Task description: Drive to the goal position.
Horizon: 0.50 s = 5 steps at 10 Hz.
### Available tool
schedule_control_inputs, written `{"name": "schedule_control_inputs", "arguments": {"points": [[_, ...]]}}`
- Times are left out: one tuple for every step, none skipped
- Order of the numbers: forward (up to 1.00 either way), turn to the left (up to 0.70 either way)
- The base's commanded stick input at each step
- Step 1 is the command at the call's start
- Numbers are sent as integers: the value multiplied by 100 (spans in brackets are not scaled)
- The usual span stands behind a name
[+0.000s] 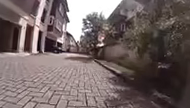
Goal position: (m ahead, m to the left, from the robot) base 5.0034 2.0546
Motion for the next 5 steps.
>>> {"name": "schedule_control_inputs", "arguments": {"points": [[50, 0], [50, 0], [50, 0], [50, 0], [50, 0]]}}
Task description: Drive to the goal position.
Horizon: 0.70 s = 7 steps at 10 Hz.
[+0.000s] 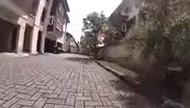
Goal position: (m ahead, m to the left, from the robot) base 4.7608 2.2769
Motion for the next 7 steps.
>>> {"name": "schedule_control_inputs", "arguments": {"points": [[50, 0], [50, 0], [50, 0], [50, 0], [50, 0], [50, 0], [50, 0]]}}
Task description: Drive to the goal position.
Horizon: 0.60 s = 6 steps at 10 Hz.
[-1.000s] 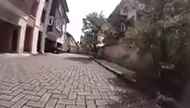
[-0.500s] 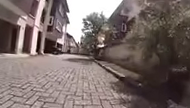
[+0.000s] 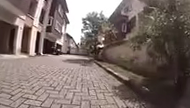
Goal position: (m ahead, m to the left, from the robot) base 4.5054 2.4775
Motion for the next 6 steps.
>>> {"name": "schedule_control_inputs", "arguments": {"points": [[50, 0], [50, 0], [50, 0], [50, 0], [50, 0], [50, 0]]}}
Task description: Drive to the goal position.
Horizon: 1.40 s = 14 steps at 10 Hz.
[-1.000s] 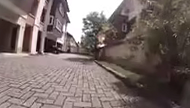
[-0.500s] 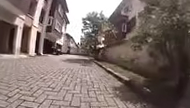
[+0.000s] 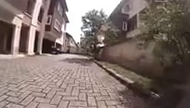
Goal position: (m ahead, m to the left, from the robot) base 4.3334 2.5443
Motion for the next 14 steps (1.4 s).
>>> {"name": "schedule_control_inputs", "arguments": {"points": [[50, 0], [50, 0], [50, 0], [50, 0], [50, 0], [50, 0], [50, 0], [50, 0], [50, 0], [50, 0], [50, 0], [50, 0], [50, 0], [50, 0]]}}
